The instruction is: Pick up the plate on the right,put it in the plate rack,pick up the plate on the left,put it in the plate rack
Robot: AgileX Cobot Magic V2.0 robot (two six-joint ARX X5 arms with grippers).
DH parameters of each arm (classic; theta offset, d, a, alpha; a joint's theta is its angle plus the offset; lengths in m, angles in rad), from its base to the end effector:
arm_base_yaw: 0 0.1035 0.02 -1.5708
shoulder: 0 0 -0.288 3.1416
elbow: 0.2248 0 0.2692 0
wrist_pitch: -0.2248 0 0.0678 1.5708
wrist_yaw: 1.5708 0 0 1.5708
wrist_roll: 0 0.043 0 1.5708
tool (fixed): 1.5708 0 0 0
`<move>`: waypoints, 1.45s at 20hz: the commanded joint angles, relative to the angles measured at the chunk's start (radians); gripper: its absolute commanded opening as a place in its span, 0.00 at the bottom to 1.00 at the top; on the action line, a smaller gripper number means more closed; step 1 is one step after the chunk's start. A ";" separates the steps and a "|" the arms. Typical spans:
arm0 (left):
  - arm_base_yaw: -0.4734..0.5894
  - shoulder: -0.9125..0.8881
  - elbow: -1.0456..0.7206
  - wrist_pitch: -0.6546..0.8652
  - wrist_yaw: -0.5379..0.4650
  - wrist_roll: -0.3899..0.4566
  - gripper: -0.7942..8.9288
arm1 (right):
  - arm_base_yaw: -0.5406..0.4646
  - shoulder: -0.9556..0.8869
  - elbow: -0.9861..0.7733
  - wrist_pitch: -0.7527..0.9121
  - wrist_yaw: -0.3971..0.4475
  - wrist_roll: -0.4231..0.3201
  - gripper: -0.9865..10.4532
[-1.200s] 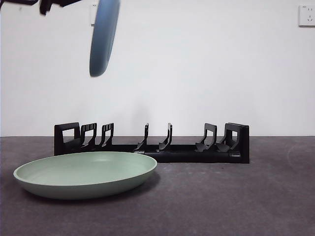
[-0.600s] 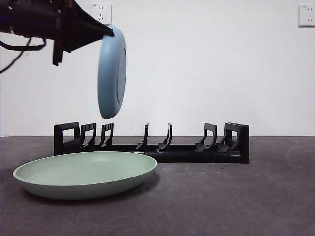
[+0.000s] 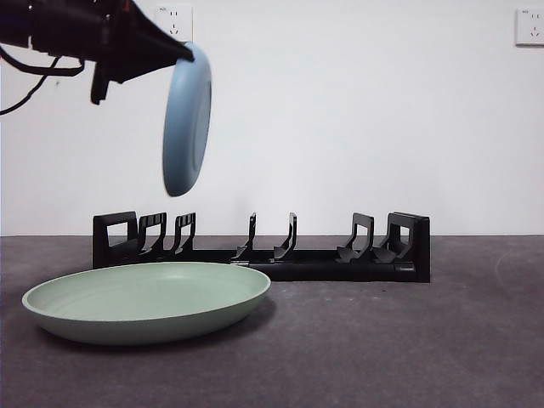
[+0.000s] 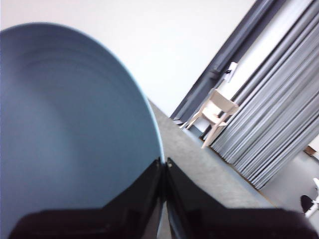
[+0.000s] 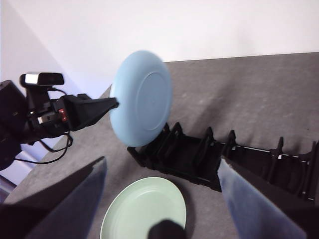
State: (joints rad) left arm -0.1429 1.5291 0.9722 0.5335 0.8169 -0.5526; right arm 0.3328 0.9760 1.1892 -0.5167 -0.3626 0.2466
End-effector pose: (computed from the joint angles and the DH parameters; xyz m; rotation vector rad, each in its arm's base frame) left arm 0.3516 -0.0823 0.3012 -0.5171 0.2874 -0.9285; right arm 0.1892 0.0815 0.4239 0.2393 0.3931 0.6483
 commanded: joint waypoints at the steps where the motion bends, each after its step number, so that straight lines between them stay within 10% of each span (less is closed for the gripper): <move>1: 0.021 0.007 0.000 -0.028 0.005 0.057 0.07 | 0.001 0.002 0.003 0.011 0.006 -0.014 0.41; 29: 0.015 0.048 0.001 -0.036 0.074 0.077 0.07 | 0.001 0.012 0.003 0.016 0.006 -0.020 0.41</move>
State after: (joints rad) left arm -0.1272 1.5707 0.9726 0.4904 0.8967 -0.4828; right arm 0.3328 0.9852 1.1892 -0.5079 -0.3576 0.2352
